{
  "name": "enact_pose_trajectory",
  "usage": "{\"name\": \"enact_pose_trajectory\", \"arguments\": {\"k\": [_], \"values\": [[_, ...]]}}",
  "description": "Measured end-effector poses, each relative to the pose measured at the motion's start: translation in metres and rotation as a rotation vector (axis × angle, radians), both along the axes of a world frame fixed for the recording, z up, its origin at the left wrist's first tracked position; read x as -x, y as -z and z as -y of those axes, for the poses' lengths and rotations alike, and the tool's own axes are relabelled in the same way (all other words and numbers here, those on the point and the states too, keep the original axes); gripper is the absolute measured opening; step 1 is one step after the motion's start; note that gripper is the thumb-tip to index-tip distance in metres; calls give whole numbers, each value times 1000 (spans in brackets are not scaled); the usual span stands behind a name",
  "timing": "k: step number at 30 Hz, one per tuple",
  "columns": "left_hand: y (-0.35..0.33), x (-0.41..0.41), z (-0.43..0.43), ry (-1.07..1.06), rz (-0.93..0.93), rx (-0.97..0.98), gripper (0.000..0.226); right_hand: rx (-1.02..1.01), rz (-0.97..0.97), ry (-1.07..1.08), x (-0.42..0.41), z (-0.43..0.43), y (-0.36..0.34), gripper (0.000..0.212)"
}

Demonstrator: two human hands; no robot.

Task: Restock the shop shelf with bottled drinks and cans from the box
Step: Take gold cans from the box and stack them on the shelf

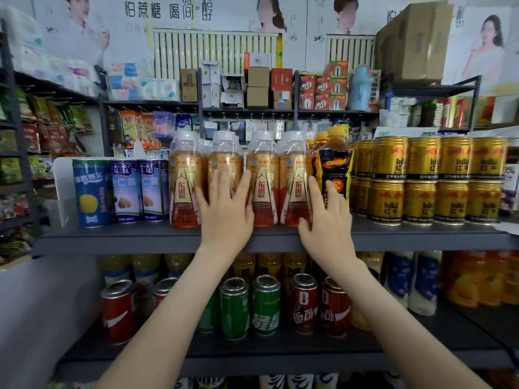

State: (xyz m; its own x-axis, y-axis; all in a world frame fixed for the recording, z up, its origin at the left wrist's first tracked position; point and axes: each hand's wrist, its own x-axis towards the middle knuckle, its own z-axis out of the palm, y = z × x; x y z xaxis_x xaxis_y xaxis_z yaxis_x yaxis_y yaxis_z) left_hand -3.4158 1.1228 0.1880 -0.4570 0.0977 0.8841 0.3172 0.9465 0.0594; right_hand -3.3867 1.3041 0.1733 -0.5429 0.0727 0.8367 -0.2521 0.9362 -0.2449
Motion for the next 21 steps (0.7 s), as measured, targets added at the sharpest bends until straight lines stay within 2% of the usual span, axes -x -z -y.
{"name": "enact_pose_trajectory", "arguments": {"k": [2, 4, 6, 10, 13, 16, 21], "values": [[-2, 2, 18, -103, -9, -103, 68, 25, 13, 64, 3, -9, -1, 80], [-2, 2, 38, -192, 68, -204, 68, 59, 2, 107, 5, -12, -3, 83], [0, 3, 53, -226, 163, -271, 69, 27, -61, 26, 4, -4, -7, 84], [3, 4, 66, -32, 338, -319, 81, -179, -18, -299, 2, 44, -15, 85], [-3, 2, 66, 34, 382, -337, 87, -219, 15, -430, 11, 81, -17, 87], [-8, 5, 72, 22, 407, -312, 89, -157, 75, -446, 22, 109, -16, 91], [-4, 11, 82, 47, 324, -275, 93, -53, 149, -361, 34, 140, -13, 89]]}}
